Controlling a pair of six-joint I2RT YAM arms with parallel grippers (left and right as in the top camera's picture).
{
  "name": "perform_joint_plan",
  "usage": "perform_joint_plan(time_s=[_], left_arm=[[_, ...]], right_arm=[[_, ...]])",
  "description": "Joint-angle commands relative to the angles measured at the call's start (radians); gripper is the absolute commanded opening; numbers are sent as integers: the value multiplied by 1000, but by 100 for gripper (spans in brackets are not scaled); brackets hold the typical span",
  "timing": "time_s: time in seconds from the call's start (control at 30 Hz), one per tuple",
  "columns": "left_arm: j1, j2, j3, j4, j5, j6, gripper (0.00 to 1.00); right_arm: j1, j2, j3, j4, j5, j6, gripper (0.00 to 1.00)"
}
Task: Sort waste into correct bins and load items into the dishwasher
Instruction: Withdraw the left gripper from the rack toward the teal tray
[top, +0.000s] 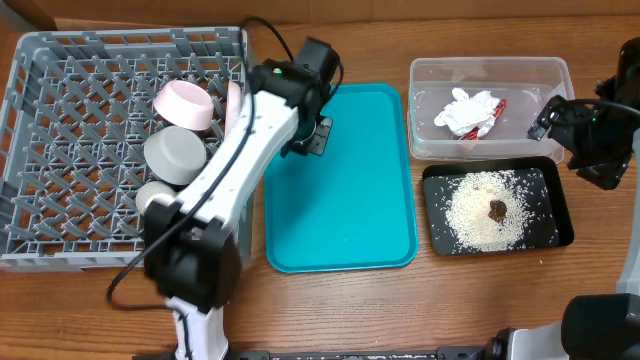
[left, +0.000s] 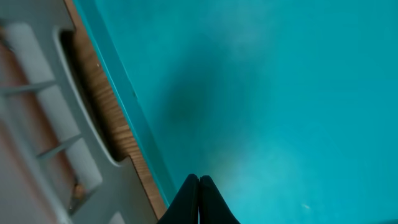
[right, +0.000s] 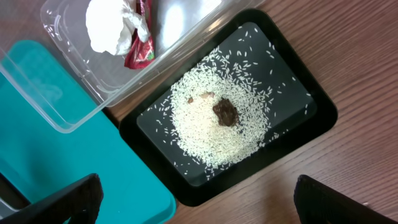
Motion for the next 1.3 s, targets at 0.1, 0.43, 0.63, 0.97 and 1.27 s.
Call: perform_joint_plan(time_s=[0.1, 0.43, 0.63, 0.97, 1.27], left_arm=[[39, 92, 11, -4, -246, -13, 4], [95, 107, 11, 13, -314, 11, 4], [114, 126, 11, 5, -281, 48, 4], [179, 162, 9, -38, -381, 38, 4], [224, 162, 9, -38, -429, 31, 4]], right_arm=[[2, -14, 22, 2, -2, -6, 100], [2, -14, 22, -10, -2, -6, 100], [2, -14, 22, -10, -2, -6, 100], [2, -14, 22, -10, -2, -6, 100], [2, -14, 22, -15, -2, -6, 100]])
